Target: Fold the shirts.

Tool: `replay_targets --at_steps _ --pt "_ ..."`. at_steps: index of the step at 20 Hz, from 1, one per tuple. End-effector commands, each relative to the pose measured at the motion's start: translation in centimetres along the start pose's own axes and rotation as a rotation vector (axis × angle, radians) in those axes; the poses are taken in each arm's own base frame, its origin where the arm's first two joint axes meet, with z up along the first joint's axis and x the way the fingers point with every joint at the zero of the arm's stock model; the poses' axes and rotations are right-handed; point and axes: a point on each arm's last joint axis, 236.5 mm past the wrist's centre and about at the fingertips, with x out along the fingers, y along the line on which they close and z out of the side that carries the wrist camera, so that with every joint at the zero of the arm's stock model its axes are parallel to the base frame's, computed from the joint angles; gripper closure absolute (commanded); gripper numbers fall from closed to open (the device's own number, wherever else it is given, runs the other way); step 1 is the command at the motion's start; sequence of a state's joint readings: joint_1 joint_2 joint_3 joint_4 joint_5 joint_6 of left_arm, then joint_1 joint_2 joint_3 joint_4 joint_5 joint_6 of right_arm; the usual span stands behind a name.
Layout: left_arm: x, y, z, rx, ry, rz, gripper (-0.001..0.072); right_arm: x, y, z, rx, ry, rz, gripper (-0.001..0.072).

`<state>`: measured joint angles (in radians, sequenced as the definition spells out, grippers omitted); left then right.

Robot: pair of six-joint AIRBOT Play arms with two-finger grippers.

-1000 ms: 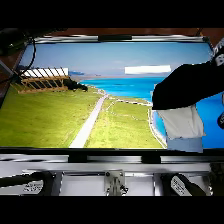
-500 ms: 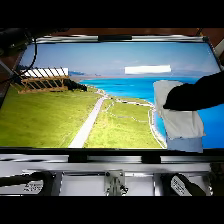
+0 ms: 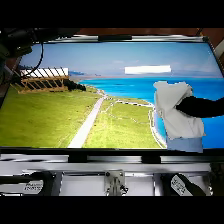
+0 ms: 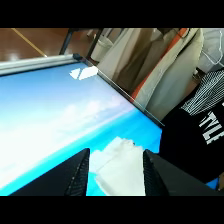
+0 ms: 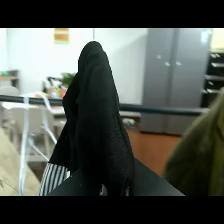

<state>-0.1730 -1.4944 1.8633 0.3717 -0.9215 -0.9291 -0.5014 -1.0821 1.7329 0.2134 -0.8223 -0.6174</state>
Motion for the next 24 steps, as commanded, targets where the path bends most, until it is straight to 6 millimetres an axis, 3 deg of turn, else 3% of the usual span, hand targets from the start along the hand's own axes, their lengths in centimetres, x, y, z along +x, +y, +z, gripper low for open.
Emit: replay_targets --at_steps 1,7,13,16,19,22,24 --pt "0.1 -0.2 -0.8 -0.004 0.029 -0.019 0.0312 0.3 -3.3 -2.3 -0.055 0.093 -0.123 0.0639" --pt "0.1 -0.2 -0.8 -0.004 0.03 -0.019 0.0311 -1.0 -7.2 -3.5 -0.217 0.19 -0.251 0.064" --pt "0.0 0.0 -0.7 -0.004 0.026 -0.013 0.0312 -2.8 -11.2 -0.6 -0.22 0.133 -0.371 0.0639" --pt "0.0 0.5 -0.1 -0.005 0.002 0.006 0.0312 -4.6 -14.1 -2.3 -0.192 0.232 -0.48 0.0639" --pt "0.0 0.7 0.2 -0.004 -0.01 0.014 0.0312 -5.9 -15.1 -5.0 -0.155 0.355 -0.531 0.0638" --pt "0.0 0.7 0.2 -0.004 -0.01 0.014 0.0312 -6.4 -15.9 -4.4 -0.181 0.346 -0.557 0.0638" --pt "0.0 0.7 0.2 -0.004 -0.01 0.014 0.0312 -7.4 -17.6 -3.3 -0.172 0.326 -0.602 0.0639"
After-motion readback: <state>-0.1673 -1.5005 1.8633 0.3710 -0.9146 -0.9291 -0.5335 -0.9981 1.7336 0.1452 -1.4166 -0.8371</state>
